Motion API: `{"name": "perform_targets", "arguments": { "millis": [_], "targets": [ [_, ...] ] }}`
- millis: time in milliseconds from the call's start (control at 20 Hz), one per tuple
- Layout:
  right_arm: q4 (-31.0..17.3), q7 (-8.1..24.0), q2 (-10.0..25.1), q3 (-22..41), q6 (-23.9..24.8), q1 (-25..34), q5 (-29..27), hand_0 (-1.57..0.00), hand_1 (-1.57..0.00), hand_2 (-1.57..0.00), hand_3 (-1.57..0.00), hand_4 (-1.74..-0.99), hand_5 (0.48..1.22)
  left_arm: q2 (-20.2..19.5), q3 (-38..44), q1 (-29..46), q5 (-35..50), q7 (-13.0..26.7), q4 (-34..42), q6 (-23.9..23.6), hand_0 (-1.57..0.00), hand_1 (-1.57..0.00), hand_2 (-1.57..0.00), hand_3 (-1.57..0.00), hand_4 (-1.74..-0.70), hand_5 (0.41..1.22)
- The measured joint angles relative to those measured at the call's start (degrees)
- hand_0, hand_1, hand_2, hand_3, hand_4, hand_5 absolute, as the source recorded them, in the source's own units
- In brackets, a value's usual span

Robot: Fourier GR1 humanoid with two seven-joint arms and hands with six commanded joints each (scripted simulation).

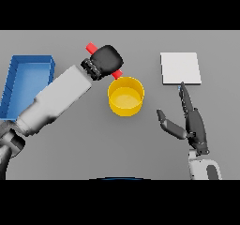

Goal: Pick up the red beaker and tilt it to pour out 1 green nut into yellow bowl. Pick up the yellow bowl and place it on the metallic measuring scale.

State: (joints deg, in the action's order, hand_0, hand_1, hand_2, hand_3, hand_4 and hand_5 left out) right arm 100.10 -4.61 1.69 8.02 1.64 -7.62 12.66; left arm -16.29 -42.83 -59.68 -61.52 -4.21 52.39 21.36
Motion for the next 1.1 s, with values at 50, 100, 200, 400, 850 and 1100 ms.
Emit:
{"name": "perform_targets", "arguments": {
  "millis": [50,100,200,400,850,1100],
  "targets": [
    [-0.05,-0.32,-0.17,0.34,0.46,-0.45,0.84,0.0,0.0,0.0,0.0,-1.205,0.584,0.18,-1.27,-0.56,-1.07,-0.17,0.01,0.77,-1.57,-1.57,-1.57,-1.51,-1.73,1.22],
    [-0.54,0.02,-0.14,-0.11,0.8,-0.15,0.73,0.0,0.0,0.0,0.0,-1.193,0.578,0.37,-2.72,-1.22,-2.49,-0.78,-0.73,0.43,-1.57,-1.57,-1.57,-1.52,-1.73,1.22],
    [-0.41,-0.72,-0.18,-0.67,1.05,-0.16,0.12,0.0,0.0,0.0,0.0,-1.173,0.572,0.09,-5.22,-3.1,-4.98,-2.48,-0.96,0.33,-1.57,-1.57,-1.57,-1.54,-1.74,1.221],
    [-0.08,-0.55,-0.54,-0.34,1.33,0.17,0.48,0.0,0.0,0.0,0.0,-1.147,0.566,-0.09,-9.88,-5.85,-9.58,-4.52,-2.41,0.4,-1.57,-1.57,-1.57,-1.56,-1.74,1.221],
    [-0.1,-1.8,-0.02,-0.64,1.03,-0.03,0.22,0.0,0.0,0.0,0.0,-1.13,0.577,0.91,-18.03,-10.61,-18.52,-7.66,-5.58,-3.22,-1.57,-1.57,-1.57,-1.57,-1.73,1.221],
    [0.02,-0.95,-0.91,-0.11,1.69,-0.31,0.89,0.0,0.0,0.0,0.0,-1.138,0.565,0.86,-19.52,-19.25,-21.6,-11.41,-6.09,-2.08,-1.57,-1.57,-1.57,-1.57,-1.73,1.221]
  ]
}}
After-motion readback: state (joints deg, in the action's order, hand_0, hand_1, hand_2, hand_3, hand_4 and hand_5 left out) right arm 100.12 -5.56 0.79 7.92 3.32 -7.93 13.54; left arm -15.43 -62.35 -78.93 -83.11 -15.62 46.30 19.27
